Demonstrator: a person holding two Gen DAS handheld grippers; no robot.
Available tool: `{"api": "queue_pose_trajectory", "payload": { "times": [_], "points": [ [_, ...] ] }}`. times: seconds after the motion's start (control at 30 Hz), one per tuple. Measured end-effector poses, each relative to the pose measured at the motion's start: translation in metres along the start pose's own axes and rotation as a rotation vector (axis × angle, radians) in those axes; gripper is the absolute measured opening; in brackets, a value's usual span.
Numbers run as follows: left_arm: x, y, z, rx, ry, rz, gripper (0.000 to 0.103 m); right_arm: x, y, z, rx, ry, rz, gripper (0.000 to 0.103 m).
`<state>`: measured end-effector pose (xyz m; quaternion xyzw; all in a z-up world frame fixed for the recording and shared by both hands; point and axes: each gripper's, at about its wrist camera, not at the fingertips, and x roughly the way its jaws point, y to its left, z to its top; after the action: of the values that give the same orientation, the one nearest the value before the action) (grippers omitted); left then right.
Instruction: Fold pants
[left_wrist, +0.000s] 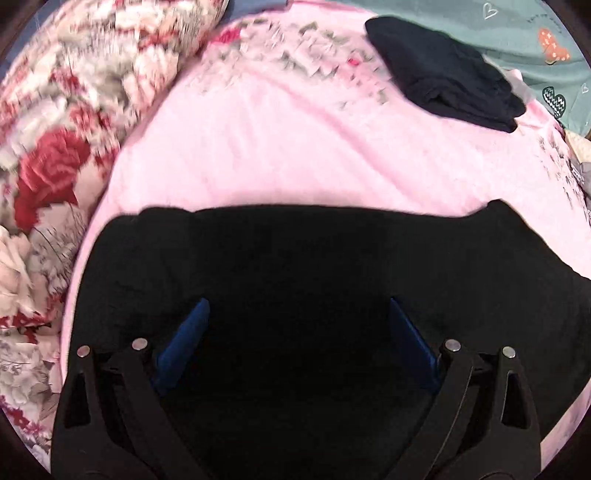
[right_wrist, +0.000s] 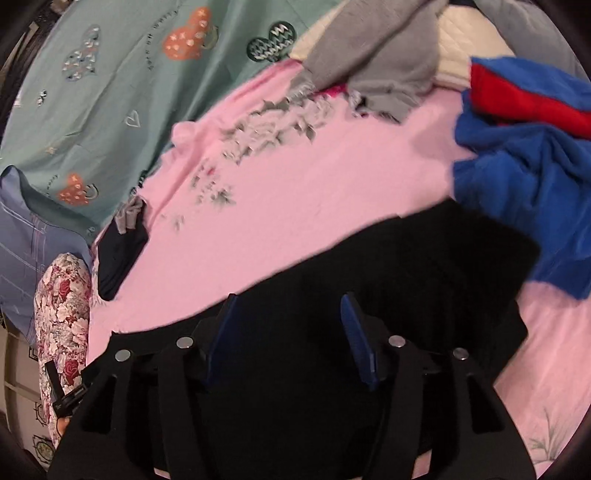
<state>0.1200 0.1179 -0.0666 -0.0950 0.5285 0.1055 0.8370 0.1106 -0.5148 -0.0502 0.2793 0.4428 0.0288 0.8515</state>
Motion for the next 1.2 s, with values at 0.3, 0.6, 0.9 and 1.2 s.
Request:
{"api": "queue_pose_trajectory", "payload": {
  "times": [0.3,0.6,0.9,1.2],
  "points": [
    [-0.038,0.007,-0.017,0.021,-0.075,-0.017,0.096,-0.071,-0.04,-0.016,0.04,-0.116,-0.18,0.067],
    [-0.056,-0.042,-0.057,0.228,-0.084,-0.145,0.096,-0.055,-0.055,-0.042,0.115,-0.056,-0.262,0.079],
    [-0.026,-0.066,-0.069,0.298,-0.034,-0.089,0.097,-0.03,-0.046,-0.03,0.12,-0.14,-0.22,0.067],
    [-0.028,-0.059,-0.063,0.267,-0.021,-0.121,0.098,-0.056,-0.049,-0.029,0.261,-0.188,0.012,0.017]
  ]
}}
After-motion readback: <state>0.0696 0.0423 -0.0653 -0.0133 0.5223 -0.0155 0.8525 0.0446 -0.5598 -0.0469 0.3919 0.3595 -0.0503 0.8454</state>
